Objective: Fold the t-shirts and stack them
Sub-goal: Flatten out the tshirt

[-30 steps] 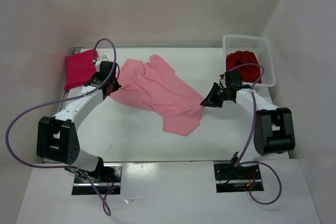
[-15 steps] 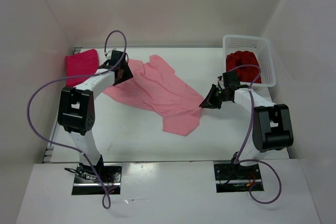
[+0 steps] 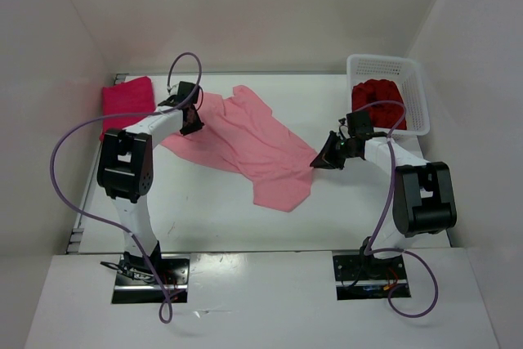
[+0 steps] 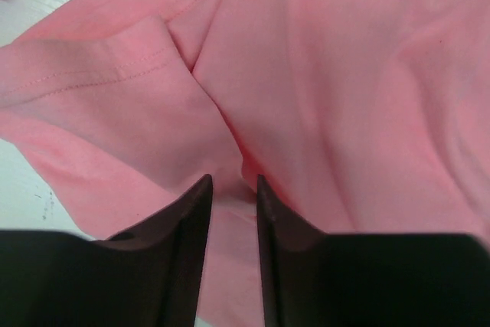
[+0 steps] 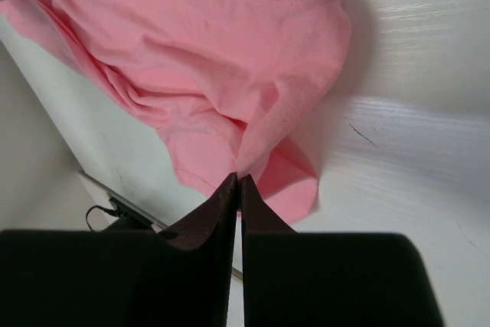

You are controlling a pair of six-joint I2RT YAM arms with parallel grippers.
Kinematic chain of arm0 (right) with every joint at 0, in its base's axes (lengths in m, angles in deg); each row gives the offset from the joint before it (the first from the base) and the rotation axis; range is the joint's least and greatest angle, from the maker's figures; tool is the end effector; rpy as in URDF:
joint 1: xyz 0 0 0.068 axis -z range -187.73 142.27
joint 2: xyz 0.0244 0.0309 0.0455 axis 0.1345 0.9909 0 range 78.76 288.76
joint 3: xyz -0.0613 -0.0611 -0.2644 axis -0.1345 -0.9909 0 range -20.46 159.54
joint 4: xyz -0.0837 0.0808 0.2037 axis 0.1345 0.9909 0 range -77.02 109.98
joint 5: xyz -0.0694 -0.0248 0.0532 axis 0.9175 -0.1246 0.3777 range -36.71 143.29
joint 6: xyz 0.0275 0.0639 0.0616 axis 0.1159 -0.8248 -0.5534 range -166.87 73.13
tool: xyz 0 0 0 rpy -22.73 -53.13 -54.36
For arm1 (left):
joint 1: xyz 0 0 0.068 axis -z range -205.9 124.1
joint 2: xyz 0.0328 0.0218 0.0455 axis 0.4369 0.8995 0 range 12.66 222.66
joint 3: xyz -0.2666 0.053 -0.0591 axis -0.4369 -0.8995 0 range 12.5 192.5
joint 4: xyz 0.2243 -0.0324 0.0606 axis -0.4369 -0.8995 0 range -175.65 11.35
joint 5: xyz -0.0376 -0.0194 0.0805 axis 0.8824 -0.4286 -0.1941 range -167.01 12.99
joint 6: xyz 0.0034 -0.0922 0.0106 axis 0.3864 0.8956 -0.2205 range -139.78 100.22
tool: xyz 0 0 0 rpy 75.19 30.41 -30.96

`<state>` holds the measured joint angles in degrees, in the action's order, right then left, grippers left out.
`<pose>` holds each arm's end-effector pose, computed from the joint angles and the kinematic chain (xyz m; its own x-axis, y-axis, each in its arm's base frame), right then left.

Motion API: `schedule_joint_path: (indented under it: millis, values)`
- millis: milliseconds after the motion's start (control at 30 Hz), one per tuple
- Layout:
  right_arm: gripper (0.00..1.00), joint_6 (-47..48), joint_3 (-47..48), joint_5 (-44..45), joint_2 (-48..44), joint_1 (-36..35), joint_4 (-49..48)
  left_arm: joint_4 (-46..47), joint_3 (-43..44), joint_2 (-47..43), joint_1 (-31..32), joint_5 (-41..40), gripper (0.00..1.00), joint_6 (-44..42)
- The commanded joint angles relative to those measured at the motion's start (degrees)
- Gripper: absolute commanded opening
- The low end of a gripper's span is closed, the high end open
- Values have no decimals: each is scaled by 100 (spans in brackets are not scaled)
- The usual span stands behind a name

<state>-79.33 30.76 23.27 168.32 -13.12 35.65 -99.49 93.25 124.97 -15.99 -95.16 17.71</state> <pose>0.2903 0.0694 0.1680 -0.9080 0.3811 -0.1739 0.1951 0.7522 0.6294 0.4295 -0.0485 0.1793 -0.6050 -0.4814 -0.6342 -0.4938 0.8517 -0.1755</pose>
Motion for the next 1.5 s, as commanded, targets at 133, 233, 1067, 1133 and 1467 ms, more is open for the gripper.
schedule_joint_path:
  millis: [133, 233, 1067, 1133, 1467]
  values:
    - [7, 153, 134, -118, 53, -50, -229, 63, 91, 36, -7, -110, 11, -102]
    - [7, 153, 134, -118, 53, -50, -229, 63, -190, -217, -7, -223, 1, -50]
    - [7, 153, 177, -13, 132, -50, -70, -1043, -5815, -7789, -498, 778, 53, 4178]
    - [7, 153, 178, 49, 132, -50, -70, -1291, -5816, -8258, -700, 708, 100, 3952]
    - [10, 153, 125, -12, 246, -50, -123, 393, -4027, -5477, -842, 470, 79, 1353]
